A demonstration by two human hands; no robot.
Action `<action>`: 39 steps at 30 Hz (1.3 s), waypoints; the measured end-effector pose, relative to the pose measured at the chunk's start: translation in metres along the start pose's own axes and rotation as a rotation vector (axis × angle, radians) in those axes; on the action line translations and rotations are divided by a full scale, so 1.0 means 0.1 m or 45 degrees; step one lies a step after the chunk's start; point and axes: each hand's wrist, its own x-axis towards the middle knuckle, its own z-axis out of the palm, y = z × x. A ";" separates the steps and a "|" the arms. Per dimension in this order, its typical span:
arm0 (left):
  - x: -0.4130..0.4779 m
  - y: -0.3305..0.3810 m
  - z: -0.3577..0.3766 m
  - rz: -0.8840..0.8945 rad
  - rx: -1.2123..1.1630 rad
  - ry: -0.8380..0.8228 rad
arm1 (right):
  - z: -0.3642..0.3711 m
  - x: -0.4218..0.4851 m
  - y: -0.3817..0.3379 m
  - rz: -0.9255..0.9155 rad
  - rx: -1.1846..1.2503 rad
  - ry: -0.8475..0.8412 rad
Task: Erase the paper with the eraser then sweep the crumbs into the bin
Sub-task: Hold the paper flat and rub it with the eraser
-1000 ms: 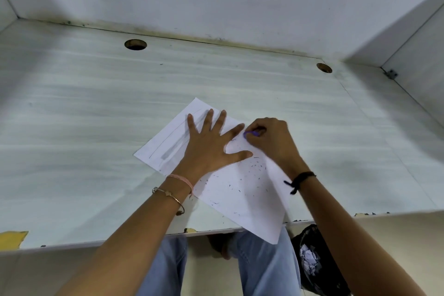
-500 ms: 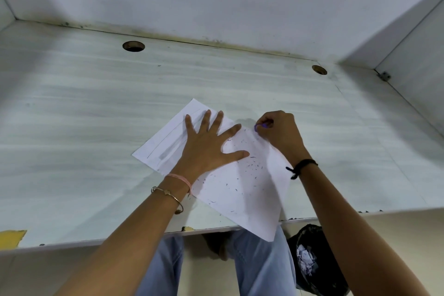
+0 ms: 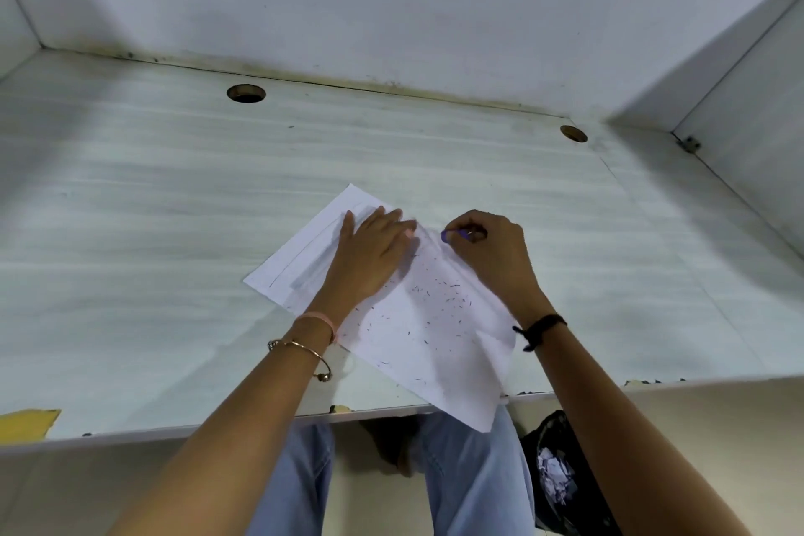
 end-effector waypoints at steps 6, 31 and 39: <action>0.08 -0.07 -0.07 -0.184 -0.616 0.000 | 0.09 -0.18 -0.24 -0.312 -0.084 0.206; -0.84 -0.23 -0.18 -0.124 0.470 -0.121 | 0.55 -0.55 -0.38 -0.155 0.163 -0.415; -0.83 -0.25 -0.16 -0.123 0.495 -0.104 | 0.50 -0.55 -0.51 -0.163 0.090 -0.462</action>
